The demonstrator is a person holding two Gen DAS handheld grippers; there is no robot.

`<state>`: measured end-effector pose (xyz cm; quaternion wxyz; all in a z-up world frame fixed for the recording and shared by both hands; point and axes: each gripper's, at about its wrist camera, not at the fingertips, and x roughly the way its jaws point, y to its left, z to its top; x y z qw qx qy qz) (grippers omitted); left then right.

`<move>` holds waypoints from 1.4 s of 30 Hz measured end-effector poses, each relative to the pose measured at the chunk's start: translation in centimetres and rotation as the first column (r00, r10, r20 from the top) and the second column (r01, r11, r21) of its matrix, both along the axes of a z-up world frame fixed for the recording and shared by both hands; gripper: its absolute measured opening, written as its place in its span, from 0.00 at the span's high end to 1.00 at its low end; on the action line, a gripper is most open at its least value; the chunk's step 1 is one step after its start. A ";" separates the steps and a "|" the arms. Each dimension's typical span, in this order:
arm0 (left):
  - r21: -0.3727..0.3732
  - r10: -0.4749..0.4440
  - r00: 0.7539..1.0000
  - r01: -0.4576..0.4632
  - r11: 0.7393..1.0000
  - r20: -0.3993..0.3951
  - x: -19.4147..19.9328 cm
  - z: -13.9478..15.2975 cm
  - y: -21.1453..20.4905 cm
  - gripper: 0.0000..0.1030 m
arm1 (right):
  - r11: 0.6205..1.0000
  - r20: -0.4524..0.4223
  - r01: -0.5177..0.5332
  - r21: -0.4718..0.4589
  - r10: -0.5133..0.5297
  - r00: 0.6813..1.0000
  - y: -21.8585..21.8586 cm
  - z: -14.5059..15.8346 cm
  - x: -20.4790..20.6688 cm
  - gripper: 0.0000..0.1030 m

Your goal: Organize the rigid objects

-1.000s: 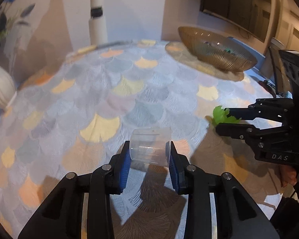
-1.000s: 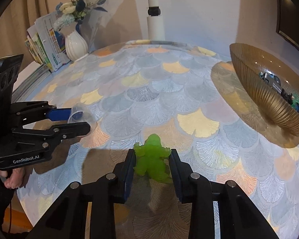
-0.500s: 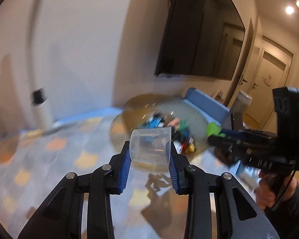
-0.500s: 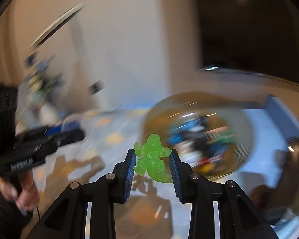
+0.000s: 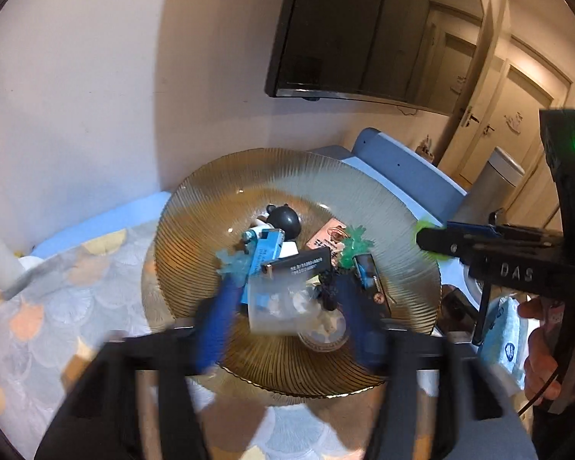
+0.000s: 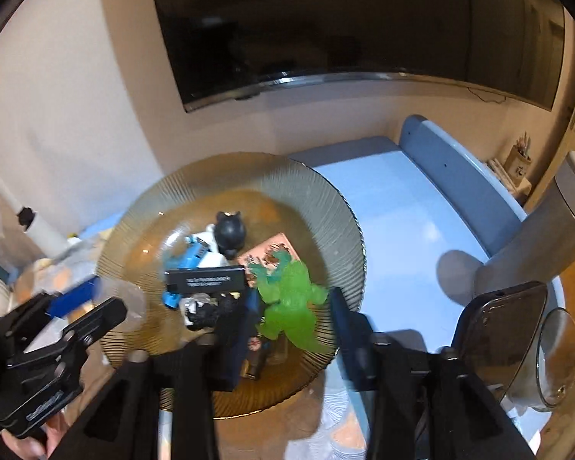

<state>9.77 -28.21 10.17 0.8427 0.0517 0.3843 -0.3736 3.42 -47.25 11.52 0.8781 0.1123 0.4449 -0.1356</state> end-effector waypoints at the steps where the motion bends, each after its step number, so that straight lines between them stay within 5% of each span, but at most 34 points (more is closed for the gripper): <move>1: -0.013 0.011 1.000 -0.011 1.000 0.014 -0.1 0.5 0.5 0.25 | 1.000 -0.010 0.008 -0.002 -0.008 1.000 -0.1 0.0 0.1 0.43; 6: -0.042 0.050 0.997 -0.048 0.998 0.051 -1.2 3.0 4.2 0.25 | 0.999 0.059 -0.013 -0.033 0.014 0.998 1.4 1.7 -1.7 0.43; 12: -0.071 0.162 0.981 -0.155 0.985 0.110 -4.8 6.7 11.8 0.25 | 0.982 0.142 -0.186 -0.005 0.185 0.972 7.9 4.7 -3.9 0.40; 16: -0.074 0.250 0.957 -0.241 0.968 0.148 -7.9 8.2 17.9 0.09 | 0.948 0.188 -0.319 0.003 0.313 0.931 13.5 5.6 -5.4 0.29; 17: -0.050 0.268 0.952 -0.264 0.963 0.148 -8.5 7.9 19.1 0.01 | 0.936 0.201 -0.352 0.003 0.344 0.917 15.3 5.6 -5.9 0.28; 21: 0.024 0.361 0.917 -0.370 0.929 0.170 -11.4 4.8 24.0 0.01 | 0.901 0.236 -0.434 -0.003 0.423 0.875 20.8 3.5 -7.5 0.28; 26: -0.016 0.536 0.807 -0.550 0.835 0.247 -13.9 1.1 28.4 0.01 | 0.891 0.240 -0.453 0.025 0.434 0.868 24.8 -1.7 -7.8 0.28; 31: 0.087 0.540 0.827 -0.556 0.826 0.157 -11.7 -4.2 28.0 0.01 | 0.906 0.208 -0.416 -0.076 0.422 0.883 27.4 -5.4 -7.9 0.28; 42: 0.086 0.585 0.773 -0.618 0.781 0.243 -12.8 -5.9 27.8 0.01 | 0.920 0.142 -0.389 -0.049 0.392 0.909 27.0 -8.8 -7.4 0.27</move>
